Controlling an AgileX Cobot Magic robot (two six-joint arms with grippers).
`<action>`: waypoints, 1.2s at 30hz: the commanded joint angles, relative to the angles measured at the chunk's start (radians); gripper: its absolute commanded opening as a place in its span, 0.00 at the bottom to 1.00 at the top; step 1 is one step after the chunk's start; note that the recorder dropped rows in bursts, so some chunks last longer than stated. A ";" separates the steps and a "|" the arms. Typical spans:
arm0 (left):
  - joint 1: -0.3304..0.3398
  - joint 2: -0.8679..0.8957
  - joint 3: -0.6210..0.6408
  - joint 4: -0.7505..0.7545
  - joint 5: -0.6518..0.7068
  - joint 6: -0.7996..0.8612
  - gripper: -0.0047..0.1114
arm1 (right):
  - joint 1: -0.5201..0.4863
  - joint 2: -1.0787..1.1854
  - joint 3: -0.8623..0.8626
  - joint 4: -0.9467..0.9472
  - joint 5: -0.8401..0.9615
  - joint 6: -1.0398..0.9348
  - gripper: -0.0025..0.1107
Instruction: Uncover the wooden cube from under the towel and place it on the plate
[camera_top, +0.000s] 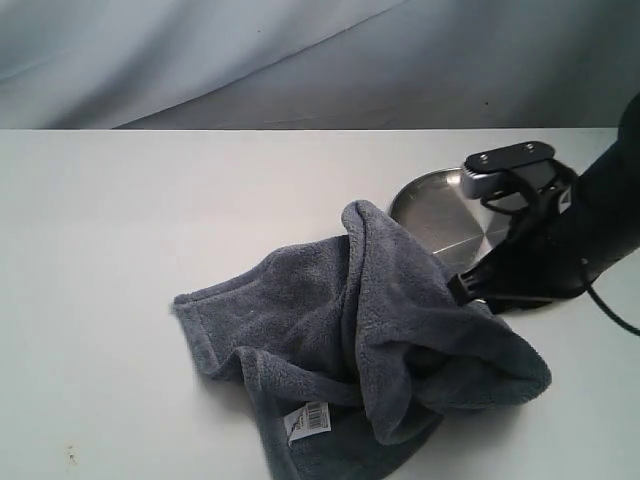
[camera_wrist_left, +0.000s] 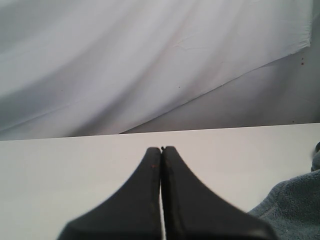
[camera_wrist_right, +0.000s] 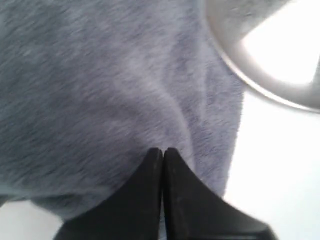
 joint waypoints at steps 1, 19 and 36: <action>0.002 -0.004 0.004 -0.002 -0.013 -0.003 0.04 | -0.081 -0.008 0.004 -0.008 -0.111 0.005 0.02; 0.002 -0.004 0.004 -0.002 -0.013 -0.003 0.04 | -0.060 0.365 -0.464 0.082 -0.008 -0.004 0.02; 0.002 -0.004 0.004 -0.002 -0.013 -0.003 0.04 | 0.241 0.364 -0.501 0.082 0.091 -0.052 0.02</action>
